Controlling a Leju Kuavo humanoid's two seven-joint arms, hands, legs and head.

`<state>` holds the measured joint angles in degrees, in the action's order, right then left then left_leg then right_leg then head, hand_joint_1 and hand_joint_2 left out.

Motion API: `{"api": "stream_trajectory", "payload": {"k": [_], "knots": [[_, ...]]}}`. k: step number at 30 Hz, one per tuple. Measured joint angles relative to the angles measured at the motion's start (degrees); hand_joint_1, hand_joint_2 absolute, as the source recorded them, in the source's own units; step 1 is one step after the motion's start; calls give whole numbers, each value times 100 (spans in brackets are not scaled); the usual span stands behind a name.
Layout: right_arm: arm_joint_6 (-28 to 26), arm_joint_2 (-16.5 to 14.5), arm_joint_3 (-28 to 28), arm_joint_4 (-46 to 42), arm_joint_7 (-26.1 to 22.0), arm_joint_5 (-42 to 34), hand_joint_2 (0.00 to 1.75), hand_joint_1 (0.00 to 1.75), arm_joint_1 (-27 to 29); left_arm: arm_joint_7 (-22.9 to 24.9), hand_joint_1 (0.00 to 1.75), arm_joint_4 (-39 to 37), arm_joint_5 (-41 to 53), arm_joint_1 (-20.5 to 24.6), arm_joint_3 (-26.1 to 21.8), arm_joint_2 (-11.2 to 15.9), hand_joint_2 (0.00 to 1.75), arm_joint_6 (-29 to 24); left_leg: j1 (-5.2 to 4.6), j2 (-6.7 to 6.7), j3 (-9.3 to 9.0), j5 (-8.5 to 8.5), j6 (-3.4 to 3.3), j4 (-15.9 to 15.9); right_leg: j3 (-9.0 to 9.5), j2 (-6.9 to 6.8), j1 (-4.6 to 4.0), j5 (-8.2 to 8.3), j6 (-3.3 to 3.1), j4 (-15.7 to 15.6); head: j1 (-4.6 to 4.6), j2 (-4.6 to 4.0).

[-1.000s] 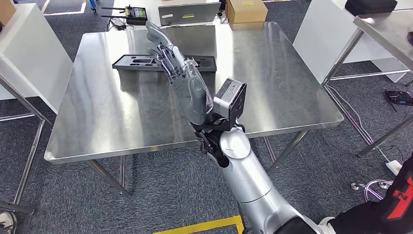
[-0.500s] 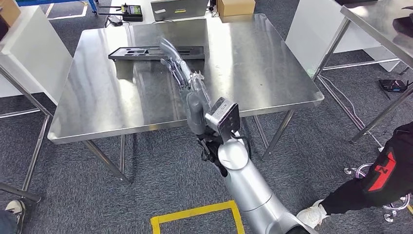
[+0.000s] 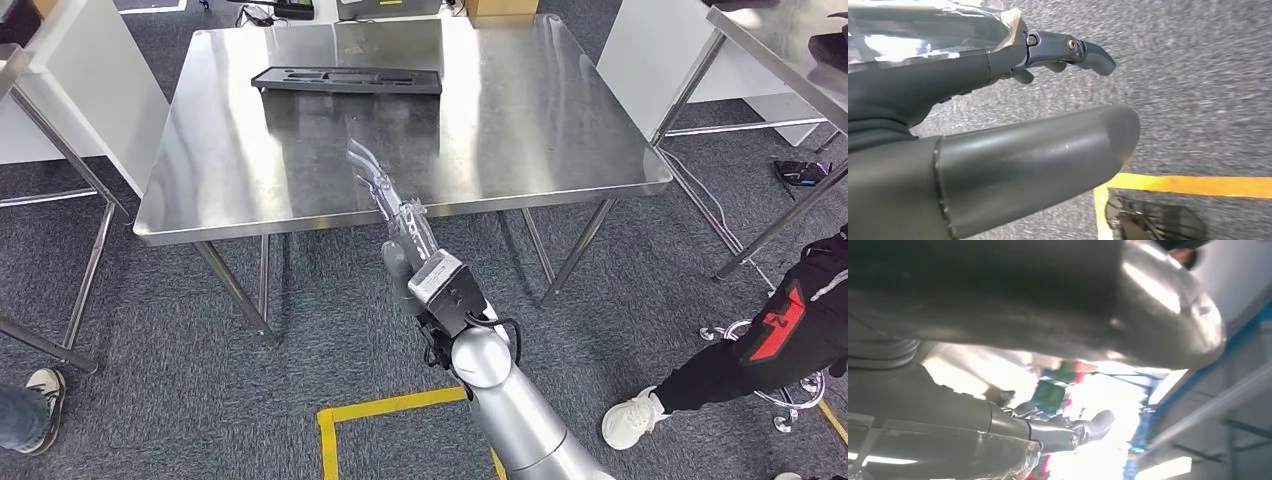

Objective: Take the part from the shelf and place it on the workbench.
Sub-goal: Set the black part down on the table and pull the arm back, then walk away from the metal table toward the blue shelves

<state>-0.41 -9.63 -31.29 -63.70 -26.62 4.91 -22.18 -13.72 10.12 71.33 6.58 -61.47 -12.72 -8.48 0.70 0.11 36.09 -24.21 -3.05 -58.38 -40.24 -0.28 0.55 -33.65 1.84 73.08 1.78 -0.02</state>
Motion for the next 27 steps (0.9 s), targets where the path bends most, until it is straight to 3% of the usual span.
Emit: {"api": "stream_trajectory", "payload": {"k": [2, 3, 4, 6, 8, 10, 11, 13, 14, 15, 16, 17, 19, 21, 22, 25, 27], "knots": [[-115, 76, 2, 85, 51, 74, 0, 0, 183, 4, 0, 0, -34, -9, -1, -2, 0, -29, -3, 3, 183, 141, 15, -4, 235, 1, 0, 160, 110, 52, -1, 0], [-194, 111, 16, 149, 86, 118, 0, 0, 266, 4, 0, 0, -48, -13, -2, -5, 0, -39, -3, 2, 263, 210, 31, -7, 499, 1, 0, 285, 152, -210, -1, 0], [-293, 141, 42, 217, 129, 177, 0, 0, 338, 4, 0, 0, -56, -17, -4, -14, 0, -45, -7, 0, 326, 272, 53, -10, 827, 1, -6, 322, 152, -623, -2, 0], [-560, 198, 134, 384, 224, 325, 0, 0, 476, 4, 0, 0, -67, -22, -8, -32, 0, -66, -11, 1, 391, 401, 113, 5, 1402, 2, -36, 203, 78, -1467, -5, 0], [-909, 274, 291, 649, 326, 473, 0, 0, 639, 3, 0, -1, -71, -34, -9, -45, 0, -93, 1, 2, 392, 539, 184, 70, 1559, 9, -72, 135, 8, -1807, -7, 0], [-1265, 346, 554, 1040, 407, 546, 0, 0, 828, -5, 0, -1, -69, -57, -8, -50, 0, -112, 21, -13, 429, 514, 249, 89, 1484, 1, -37, 261, -63, -1824, -7, 0], [-1448, 378, 729, 1280, 434, 583, 0, 0, 913, -10, 0, -2, -68, -70, -9, -51, 0, -118, 26, -20, 474, 333, 276, -22, 1440, -10, -16, 337, -119, -1835, -12, 0], [-1814, 443, 1081, 1797, 446, 682, 0, 0, 1041, -16, 0, -2, -65, -84, -13, -50, 0, -132, 39, -25, 621, -268, 314, -604, 1333, -34, -5, 465, -187, -1833, -21, 0], [-1983, 493, 1260, 2100, 482, 735, 0, 0, 1093, -15, 0, -2, -65, -88, -16, -50, 0, -137, 45, -24, 694, -524, 333, -1011, 1260, -51, -11, 519, -199, -1822, -22, 0], [-2101, 543, 1422, 2396, 544, 766, 0, 0, 1141, -15, 0, -2, -64, -89, -19, -50, 0, -142, 46, -24, 733, -652, 349, -1353, 1184, -64, -16, 564, -191, -1806, -22, 0], [-2163, 599, 1583, 2703, 631, 780, 0, 0, 1185, -14, 0, -2, -64, -90, -21, -50, 0, -147, 48, -24, 697, -651, 357, -1544, 1103, -76, -20, 604, -179, -1780, -24, 0], [-2183, 657, 1739, 3006, 732, 781, 0, 0, 1224, -14, 0, -2, -63, -90, -24, -50, 0, -151, 49, -23, 565, -556, 355, -1532, 1022, -81, -20, 635, -162, -1747, -23, 0], [-2177, 750, 2016, 3527, 914, 749, 0, 0, 1301, -14, 0, -1, -57, -89, -27, -48, 0, -157, 48, -35, 54, -355, 313, -953, 889, -82, -13, 668, -131, -1662, -24, 0], [-2138, 817, 2254, 3939, 1159, 700, 0, 0, 1362, -14, 0, -1, -41, -87, -26, -45, 0, -158, 25, -61, -390, -368, 258, -310, 796, -85, -29, 703, -74, -1585, -19, 0], [-2099, 845, 2355, 4113, 1326, 675, 0, 0, 1393, -14, 0, -2, -29, -86, -24, -45, 0, -159, 3, -71, -482, -408, 232, -152, 766, -86, -28, 730, -33, -1571, -16, 0], [-1976, 919, 2588, 4554, 1875, 612, 0, 0, 1548, -16, 0, -2, -5, -77, -21, -50, 0, -180, -25, -69, -506, -347, 120, 23, 689, -74, 6, 744, 92, -1553, -11, 0], [-1962, 960, 2686, 4760, 2058, 614, 0, 0, 1654, -16, 0, -2, -5, -65, -21, -54, 0, -202, -4, -60, -461, -277, 28, 155, 521, -47, 21, 452, 80, -1235, 12, 0]]}}
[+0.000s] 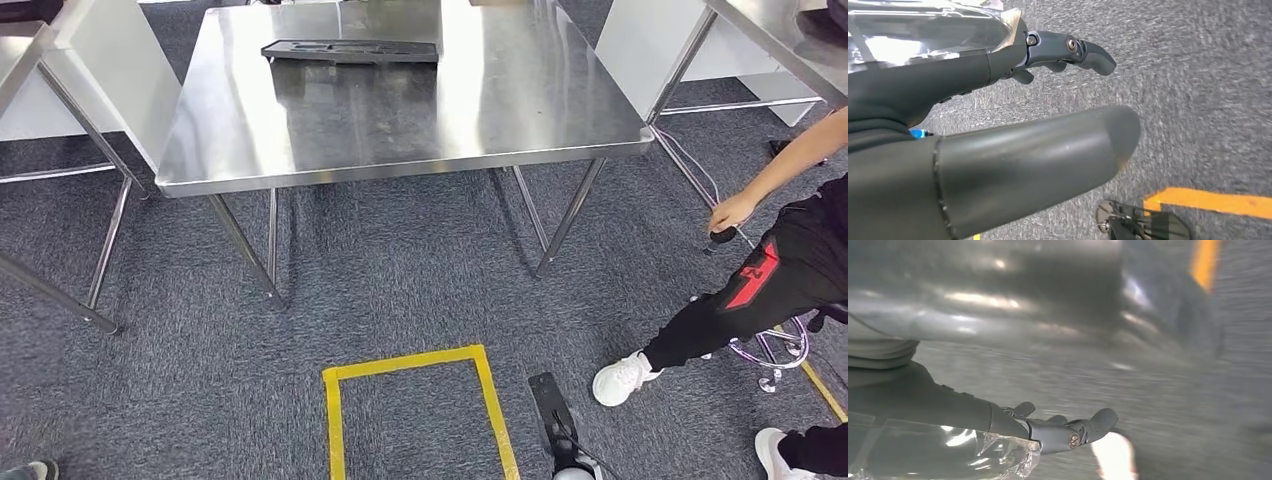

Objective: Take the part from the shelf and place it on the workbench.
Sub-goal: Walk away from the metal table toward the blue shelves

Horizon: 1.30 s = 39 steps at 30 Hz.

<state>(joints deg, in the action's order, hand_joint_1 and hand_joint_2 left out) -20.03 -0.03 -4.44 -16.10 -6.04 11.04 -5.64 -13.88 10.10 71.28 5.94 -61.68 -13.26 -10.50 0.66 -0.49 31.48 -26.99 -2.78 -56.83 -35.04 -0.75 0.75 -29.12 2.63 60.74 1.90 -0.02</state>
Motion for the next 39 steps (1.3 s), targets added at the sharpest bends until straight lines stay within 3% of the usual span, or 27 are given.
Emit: {"api": "stream_trajectory", "payload": {"k": [2, 3, 5, 7, 8, 10, 13, 14, 16, 17, 18, 19, 21, 23, 25, 26, 27, 29, 30, 31, 33, 34, 35, 36, 37, 38, 39], "knots": [[1, 21, 57, 132, 62, 8, 0, 0, 47, 0, 0, 0, 0, 4, -1, -1, 0, -11, -9, 29, 114, 83, -41, 21, -210, 25, 13, -416, -16, 683, 19, 0], [1, 31, 79, 187, 83, 11, 0, 0, 59, 0, 0, 0, 0, 5, -1, -1, 0, -13, -10, 49, 171, 130, -39, 19, -262, 32, 20, -534, 11, 1003, 17, 0], [12, 45, 120, 268, 123, 20, 0, 0, 76, 0, 0, 0, -1, 6, 0, -2, 0, -13, -4, 81, 283, 227, -14, 10, -123, 35, 49, -452, 143, 1153, 18, 0], [86, 61, 146, 318, 210, 79, 0, 0, 76, 0, 0, 1, -1, 11, 0, -4, 0, -13, 15, 93, 410, 319, 44, -29, 355, 38, 103, -195, 281, 543, 18, 0], [148, 67, 150, 336, 269, 124, 0, 0, 76, -3, 0, 1, 0, 13, -1, -4, 0, -13, 19, 90, 473, 362, 87, -58, 646, 49, 102, -174, 298, 98, 23, 0], [257, 69, 147, 382, 395, 194, 0, 0, 101, -22, 0, 2, 8, 17, -1, -4, 0, -9, 15, 83, 542, 462, 169, -84, 974, 76, 77, -241, 228, -475, 18, 0], [426, 58, 169, 470, 627, 79, 0, 0, 189, -69, 0, 1, 50, 3, 1, -3, 0, 22, 35, 66, 603, 554, 267, -84, 866, 75, 52, -194, 47, -507, 3, 0], [488, 51, 190, 493, 715, 10, 0, 0, 216, -78, 0, 0, 63, -2, 1, -1, 0, 39, 47, 60, 652, 426, 295, -156, 799, 64, 55, -136, -36, -493, -2, 0], [579, 40, 242, 527, 900, -66, 0, 0, 253, -84, 0, 0, 74, -4, 1, 3, 0, 61, 62, 55, 783, -173, 329, -609, 659, 44, 53, 7, -181, -490, -15, 0], [619, 36, 265, 537, 1007, -83, 0, 0, 266, -87, 0, 0, 74, -1, 1, 4, 0, 64, 62, 53, 839, -506, 339, -975, 580, 41, 31, 84, -223, -484, -18, 0], [660, 34, 284, 546, 1110, -92, 0, 0, 273, -91, 0, 0, 74, 1, 1, 5, 0, 64, 62, 52, 877, -732, 343, -1340, 500, 38, 9, 154, -243, -475, -21, 0], [712, 31, 299, 554, 1221, -101, 0, 0, 275, -93, 0, 0, 78, 4, 2, 5, 0, 64, 61, 50, 863, -792, 339, -1616, 402, 35, -14, 224, -251, -459, -21, 0], [802, 18, 320, 572, 1406, -105, 0, 0, 279, -95, 0, 0, 93, 10, 5, 5, 0, 63, 58, 50, 608, -571, 298, -1680, 193, 33, -55, 353, -251, -416, -22, 0], [856, -5, 327, 584, 1517, -79, 0, 0, 282, -86, 0, 1, 113, 35, 9, 7, 0, 60, 34, 40, -24, -386, 212, -1023, 25, 39, -86, 473, -228, -376, -22, 0], [887, -31, 328, 587, 1561, -36, 0, 0, 282, -79, 0, 2, 122, 74, 13, 9, 0, 54, -13, 27, -634, -512, 141, -166, -61, 33, -100, 601, -168, -365, -15, 0], [899, -42, 327, 587, 1571, -19, 0, 0, 280, -79, 0, 3, 122, 87, 16, 8, 0, 52, -49, 24, -770, -573, 115, 80, -88, 25, -90, 670, -125, -376, -13, 0], [908, -48, 327, 588, 1575, -5, 0, 0, 282, -78, 0, 2, 123, 93, 19, 6, 0, 51, -76, 24, -783, -570, 88, 205, -112, 18, -74, 747, -79, -397, -12, 0], [919, -62, 324, 602, 1585, 7, 0, 0, 299, -71, 0, -2, 123, 89, 21, 3, 0, 49, -94, 48, -653, -416, 0, 240, -182, 24, -34, 713, -34, -371, -21, 0], [922, -68, 323, 612, 1589, 14, 0, 0, 316, -67, 0, -3, 122, 85, 20, 4, 0, 48, -89, 61, -572, -327, -47, 259, -234, 33, -24, 544, -48, -255, -19, 0], [925, -71, 322, 621, 1592, 27, 0, 0, 328, -64, 0, -4, 122, 82, 19, 6, 0, 47, -81, 74, -485, -237, -83, 270, -304, 40, -12, 268, -81, -24, -16, 0], [928, -68, 321, 627, 1594, 73, 0, 0, 333, -64, 0, -4, 122, 78, 17, 10, 0, 46, -89, 86, -284, -71, -106, 262, -414, 46, -1, -256, -107, 664, -2, 0], [928, -64, 321, 628, 1594, 97, 0, 0, 326, -65, 0, -4, 121, 77, 17, 10, 0, 45, -90, 95, -170, 18, -97, 252, -422, 47, 5, -353, -67, 996, -1, 0], [928, -60, 321, 629, 1594, 115, 0, 0, 319, -66, 0, -4, 120, 77, 17, 9, 0, 45, -87, 106, -56, 104, -83, 236, -364, 47, 14, -298, 10, 1206, -2, 0], [927, -56, 321, 629, 1594, 124, 0, 0, 314, -66, 0, -4, 118, 77, 17, 9, 0, 44, -79, 116, 65, 185, -64, 210, -231, 47, 26, -147, 102, 1250, -2, 0], [926, -53, 321, 629, 1597, 130, 0, 0, 309, -66, 0, -4, 116, 77, 17, 8, 0, 43, -70, 120, 189, 260, -39, 171, -2, 48, 40, 7, 179, 1091, -4, 0], [924, -52, 321, 628, 1601, 136, 0, 0, 302, -65, 0, -4, 114, 76, 17, 8, 0, 40, -66, 121, 302, 326, -8, 120, 323, 54, 59, 64, 217, 740, -2, 0], [921, -49, 321, 628, 1606, 145, 0, 0, 292, -65, 0, -5, 111, 76, 17, 5, 0, 34, -67, 122, 404, 383, 27, 61, 706, 66, 57, -13, 205, 238, -4, 0]]}}
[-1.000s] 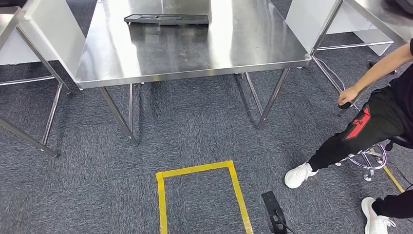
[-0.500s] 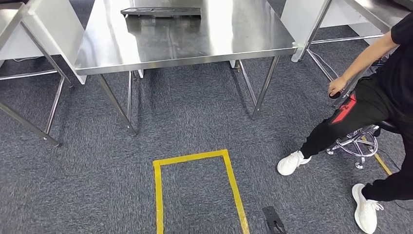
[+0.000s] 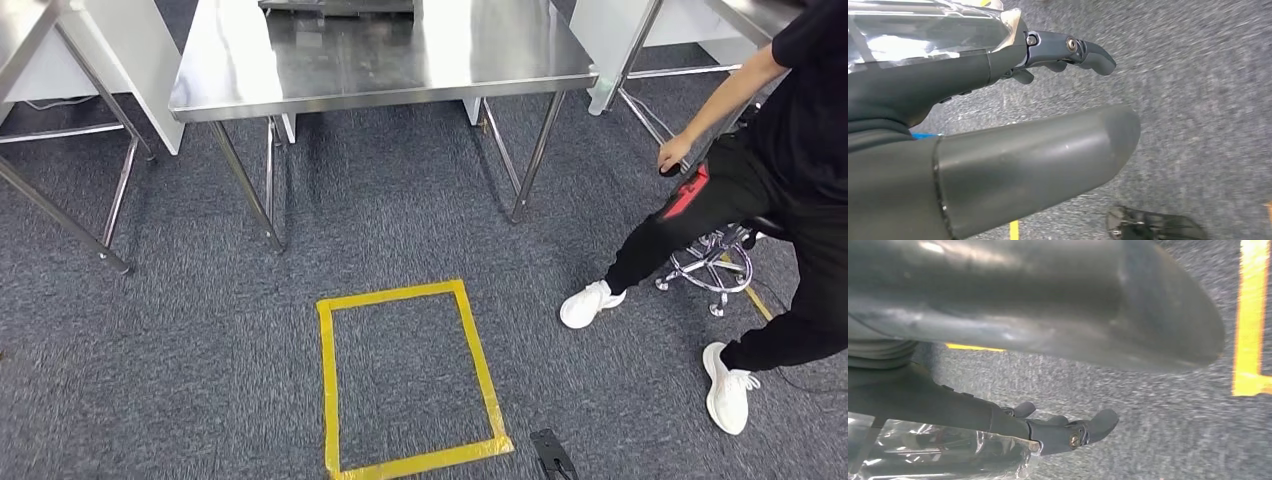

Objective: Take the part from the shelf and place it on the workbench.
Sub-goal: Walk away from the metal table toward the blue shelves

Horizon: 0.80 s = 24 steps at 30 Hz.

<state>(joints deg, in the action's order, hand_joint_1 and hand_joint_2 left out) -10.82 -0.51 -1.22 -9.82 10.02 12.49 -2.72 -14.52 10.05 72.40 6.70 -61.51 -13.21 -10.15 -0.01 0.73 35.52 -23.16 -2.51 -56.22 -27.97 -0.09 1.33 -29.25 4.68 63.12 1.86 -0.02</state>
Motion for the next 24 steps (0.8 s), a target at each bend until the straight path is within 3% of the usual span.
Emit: {"api": "stream_trajectory", "payload": {"k": [2, 3, 4, 5, 6, 7, 9, 10, 11, 12, 14, 16, 17, 18, 20, 21, 22, 24], "knots": [[-5, -3, -2, 0, 7, 25, 0, 0, -17, -1, 0, -1, -15, 2, 0, -5, 0, -22, -9, 5, 121, 123, 66, -72, 484, 19, -21, -268, -104, -760, -3, 0], [-8, -4, -3, 1, 8, 36, 0, 0, -18, -2, 0, -2, -23, 1, 0, -9, 0, -32, -7, 8, 151, 186, 97, -82, 542, 23, -48, -337, -158, -908, -8, 0], [-9, -11, -4, 3, 13, 43, 0, 0, -12, -2, 0, -2, -30, -6, 1, -8, 0, -39, 8, 3, 177, 226, 130, -87, 483, 11, -37, -316, -218, -893, -8, 0], [-10, -16, -4, 6, 16, 45, 0, 0, -6, -2, 0, -2, -32, -16, 2, -8, 0, -41, 24, -8, 208, 159, 163, -130, 425, -2, -31, -264, -276, -869, -14, 0], [-10, -19, -4, 8, 20, 49, 0, 0, 0, 0, 0, -2, -33, -27, 2, -8, 0, -42, 40, -19, 248, -20, 198, -247, 361, -19, -24, -202, -352, -858, -20, 0], [-10, -21, -4, 9, 23, 51, 0, 0, 2, 1, 0, -2, -36, -39, 2, -8, 0, -43, 55, -28, 306, -310, 227, -471, 287, -36, -16, -129, -419, -857, -30, 0], [-10, -17, -4, 9, 23, 54, 0, 0, 1, 2, 0, -3, -39, -45, 1, -8, 0, -43, 64, -35, 425, -925, 267, -1167, 118, -58, -53, 23, -484, -846, -41, 0], [-10, -16, -4, 9, 23, 54, 0, 0, 0, 1, 0, -2, -40, -46, 1, -8, 0, -43, 65, -36, 458, -1069, 276, -1516, 23, -65, -70, 103, -489, -834, -45, 0], [-10, -16, -4, 9, 23, 54, 0, 0, -1, 1, 0, -2, -40, -46, 1, -8, 0, -43, 65, -37, 434, -1050, 276, -1746, -84, -72, -85, 182, -487, -809, -45, 0], [-10, -16, -4, 9, 23, 54, 0, 0, -1, 1, 0, -2, -39, -46, 1, -8, 0, -43, 65, -38, 335, -916, 265, -1813, -201, -77, -94, 254, -477, -774, -48, 0], [-10, -16, -4, 9, 23, 54, 0, 0, -2, 1, 0, -2, -38, -39, 0, -8, 0, -43, 64, -56, -163, -640, 219, -1363, -431, -77, -101, 374, -444, -683, -49, 0], [-10, -17, -4, 9, 23, 55, 0, 0, -4, 0, 0, -2, -38, -24, 1, -7, 0, -44, 44, -89, -830, -733, 164, -470, -586, -79, -121, 478, -382, -602, -44, 0], [-10, -17, -4, 9, 23, 55, 0, 0, -9, -1, 0, -2, -38, -17, 2, -7, 0, -44, 24, -100, -1030, -829, 139, -154, -633, -84, -124, 537, -343, -585, -42, 0], [-10, -19, -4, 9, 23, 55, 0, 0, -13, -1, 0, -2, -38, -13, 3, -8, 0, -45, -4, -104, -1110, -878, 111, 29, -673, -89, -122, 601, -300, -584, -38, 0], [-10, -16, -5, 15, 23, 55, 0, 0, -7, 0, 0, -5, -38, -17, 5, -11, 0, -45, -26, -81, -987, -777, 27, 76, -757, -88, -105, 661, -236, -580, -43, 0], [-10, -20, -7, 20, 24, 56, 0, 0, 6, 1, 0, -7, -39, -21, 4, -11, 0, -47, -26, -66, -903, -693, -31, 88, -812, -80, -98, 555, -236, -507, -38, 0], [-10, -22, -11, 24, 25, 61, 0, 0, 20, 1, 0, -8, -40, -23, 2, -10, 0, -50, -21, -50, -807, -603, -80, 101, -890, -70, -97, 346, -257, -339, -35, 0], [-10, -26, -19, 28, 30, 75, 0, 0, 24, 1, 0, -8, -42, -24, -1, -8, 0, -55, -30, -34, -614, -436, -133, 100, -1039, -51, -82, -225, -314, 295, -20, 0]]}}
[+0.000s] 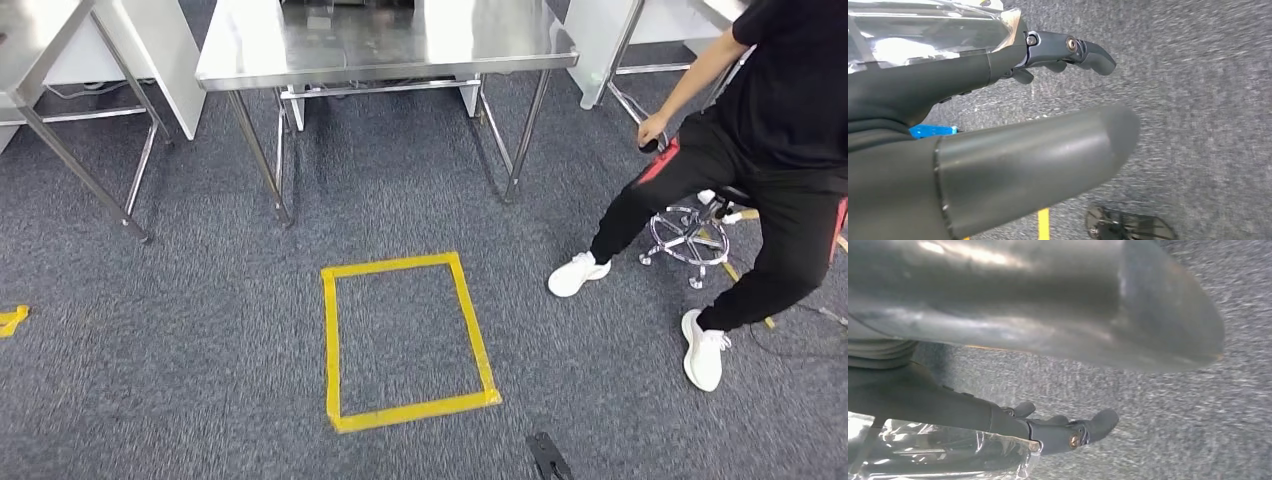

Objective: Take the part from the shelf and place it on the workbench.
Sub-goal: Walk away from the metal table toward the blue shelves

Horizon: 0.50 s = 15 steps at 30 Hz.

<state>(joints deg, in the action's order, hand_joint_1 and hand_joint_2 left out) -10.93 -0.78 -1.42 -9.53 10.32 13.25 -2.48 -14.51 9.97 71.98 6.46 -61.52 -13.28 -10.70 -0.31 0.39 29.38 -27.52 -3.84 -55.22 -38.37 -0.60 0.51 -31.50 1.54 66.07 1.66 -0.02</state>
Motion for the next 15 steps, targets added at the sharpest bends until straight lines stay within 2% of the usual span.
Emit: {"api": "stream_trajectory", "payload": {"k": [1, 2, 3, 4, 5, 6, 7, 8, 9, 10, 11, 12, 13, 15], "knots": [[0, 3, -3, 1, 5, 9, 0, 0, -4, -1, 0, 0, -2, -1, -1, 0, 0, -1, -5, 8, 105, 85, 2, -4, -38, 6, 6, -177, 12, 360, 1, 0], [0, 6, -4, 2, 14, 16, 0, 0, -10, -1, 0, 0, -4, -3, -1, -1, 0, -2, -7, 16, 207, 172, 9, -12, -18, 11, 13, -222, 61, 636, 3, 0], [0, 8, -6, 3, 25, 22, 0, 0, -12, -2, 0, 0, -5, -4, -1, -1, 0, -3, -5, 24, 314, 256, 21, -25, 72, 13, 20, -141, 136, 758, 2, 0], [-1, 9, -9, 4, 35, 32, 0, 0, -12, -3, 0, -1, -7, -6, -1, -1, 0, -4, -2, 30, 422, 335, 37, -45, 249, 14, 29, 10, 215, 681, 2, 0], [-3, 11, -12, 4, 45, 43, 0, 0, -16, -5, 0, -1, -6, -5, -1, -2, 0, -5, 2, 32, 525, 406, 58, -71, 515, 15, 38, 137, 267, 416, 1, 0], [-6, 13, -14, 4, 55, 55, 0, 0, -23, -12, 0, -2, -3, -5, -1, -3, 0, -5, -3, 30, 624, 465, 87, -105, 882, 16, 36, 170, 277, -17, 2, 0], [-10, 16, -16, 4, 63, 68, 0, 0, -35, -24, 0, -2, 5, -5, 1, -7, 0, -5, -11, 30, 701, 518, 120, -139, 1226, 18, 22, 97, 246, -510, -1, 0], [-16, 19, -18, 4, 70, 79, 0, 0, -49, -38, 0, -2, 19, -3, 3, -10, 0, -7, -19, 34, 752, 573, 153, -163, 1471, 19, 3, -14, 193, -897, -4, 0], [-23, 20, -19, 4, 75, 85, 0, 0, -58, -50, 0, -2, 36, -2, 5, -13, 0, -12, -23, 43, 782, 625, 185, -175, 1607, 22, -18, -112, 136, -1149, -6, 0], [-30, 19, -20, 6, 81, 84, 0, 0, -56, -57, 0, -2, 52, -3, 7, -16, 0, -21, -18, 59, 797, 680, 218, -176, 1602, 26, -19, -149, 80, -1239, -9, 0], [-36, 14, -20, 9, 91, 78, 0, 0, -49, -59, 0, -2, 66, -6, 8, -17, 0, -32, 0, 62, 816, 700, 250, -182, 1559, 29, 5, -116, 30, -1225, -8, 0], [-40, 8, -20, 12, 107, 67, 0, 0, -40, -59, 0, -2, 76, -12, 8, -17, 0, -43, 19, 55, 845, 608, 284, -241, 1520, 36, 25, -67, -27, -1220, -8, 0], [-42, 5, -19, 15, 123, 56, 0, 0, -33, -59, 0, -2, 86, -19, 8, -19, 0, -54, 34, 40, 891, 411, 318, -386, 1478, 43, 47, -10, -88, -1221, -9, 0], [-43, 6, -16, 16, 145, 41, 0, 0, -32, -59, 0, -2, 104, -26, 9, -21, 0, -72, 58, 6, 1039, -186, 374, -991, 1375, 70, 46, 101, -159, -1218, -13, 0]]}}
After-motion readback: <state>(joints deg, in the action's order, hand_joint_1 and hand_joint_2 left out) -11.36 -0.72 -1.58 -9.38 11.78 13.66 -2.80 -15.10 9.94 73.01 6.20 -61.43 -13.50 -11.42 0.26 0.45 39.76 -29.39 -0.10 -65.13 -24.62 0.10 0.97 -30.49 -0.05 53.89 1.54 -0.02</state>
